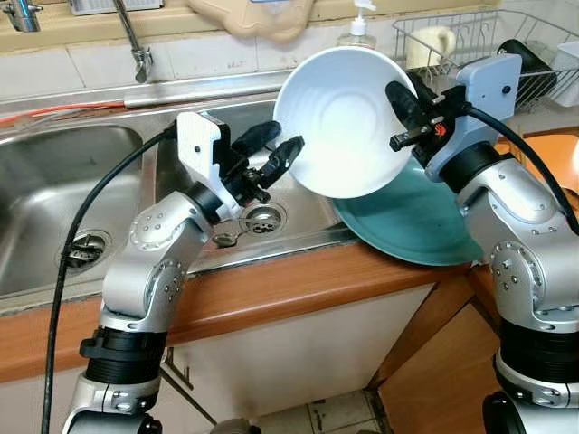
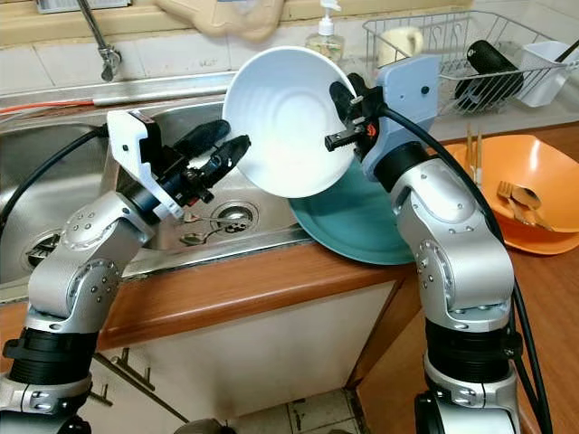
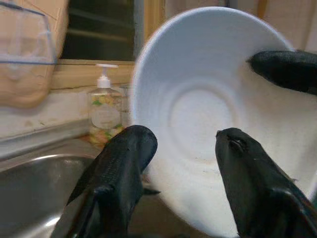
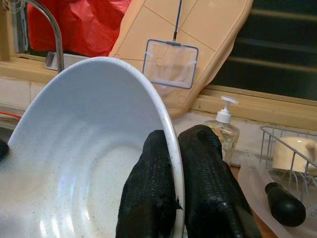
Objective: Kitchen organization
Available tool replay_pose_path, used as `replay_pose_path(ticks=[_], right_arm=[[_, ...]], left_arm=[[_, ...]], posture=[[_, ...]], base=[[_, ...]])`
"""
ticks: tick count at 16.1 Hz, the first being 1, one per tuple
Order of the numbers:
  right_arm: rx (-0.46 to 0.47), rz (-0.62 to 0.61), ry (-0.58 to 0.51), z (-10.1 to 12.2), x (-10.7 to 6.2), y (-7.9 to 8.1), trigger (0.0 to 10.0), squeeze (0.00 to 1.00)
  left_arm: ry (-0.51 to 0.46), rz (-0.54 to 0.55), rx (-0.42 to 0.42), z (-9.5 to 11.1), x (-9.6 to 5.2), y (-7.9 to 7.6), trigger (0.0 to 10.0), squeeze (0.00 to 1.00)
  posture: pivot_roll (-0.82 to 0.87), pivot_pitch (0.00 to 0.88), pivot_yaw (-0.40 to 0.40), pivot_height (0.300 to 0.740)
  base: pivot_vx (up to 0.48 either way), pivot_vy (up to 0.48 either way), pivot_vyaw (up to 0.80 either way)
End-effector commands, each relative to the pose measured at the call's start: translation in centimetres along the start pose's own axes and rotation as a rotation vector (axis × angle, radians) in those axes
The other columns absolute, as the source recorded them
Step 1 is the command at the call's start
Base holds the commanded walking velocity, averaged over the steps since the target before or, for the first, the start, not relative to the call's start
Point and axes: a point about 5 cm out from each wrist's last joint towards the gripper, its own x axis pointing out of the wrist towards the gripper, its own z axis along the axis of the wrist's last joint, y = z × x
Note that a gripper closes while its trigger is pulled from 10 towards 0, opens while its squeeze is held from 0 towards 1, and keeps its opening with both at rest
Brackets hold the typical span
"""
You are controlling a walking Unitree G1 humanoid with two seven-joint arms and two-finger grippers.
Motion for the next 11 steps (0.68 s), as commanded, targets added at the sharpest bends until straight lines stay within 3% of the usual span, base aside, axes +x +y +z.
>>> replay_pose_path(ticks=[1, 4, 6, 7, 9, 11], right_arm=[[-0.002, 0.06, -0.089, 1.7, -0.3, 0.7, 0.0, 0.0], [-0.006, 0.061, -0.087, 1.6, -0.3, 0.7, 0.0, 0.0], [0.005, 0.062, -0.096, 1.7, -0.3, 0.8, 0.0, 0.0], [0.004, 0.064, -0.095, 1.7, -0.3, 0.8, 0.0, 0.0], [0.006, 0.069, -0.096, 1.7, -0.3, 0.9, 0.0, 0.0], [0.015, 0.072, -0.1, 1.7, -0.3, 1.0, 0.0, 0.0]], left_arm=[[0.09, 0.15, 0.008, -1.5, -1.3, 2.4, 10.0, 1.0], [0.05, 0.178, 0.08, -1.1, -1.3, 2.5, 10.0, 1.0], [0.045, 0.155, 0.033, -1.3, -1.2, 2.3, 10.0, 0.17], [0.04, 0.101, -0.027, -1.3, -1.1, 1.7, 10.0, 0.0], [0.037, 0.029, -0.101, -1.5, -1.1, 0.8, 10.0, 0.0], [0.052, 0.032, -0.118, -1.9, -1.0, 0.8, 10.0, 0.0]], posture=[[-0.04, 0.0, 0.067, 0.74], [-0.04, 0.0, 0.068, 0.74], [-0.04, 0.0, 0.067, 0.74], [-0.04, 0.0, 0.067, 0.74], [-0.04, 0.0, 0.068, 0.74], [-0.04, 0.0, 0.068, 0.74]], base=[[0.0, 0.0, 0.0], [0.0, 0.0, 0.0], [0.0, 0.0, 0.0], [0.0, 0.0, 0.0], [0.0, 0.0, 0.0], [0.0, 0.0, 0.0]])
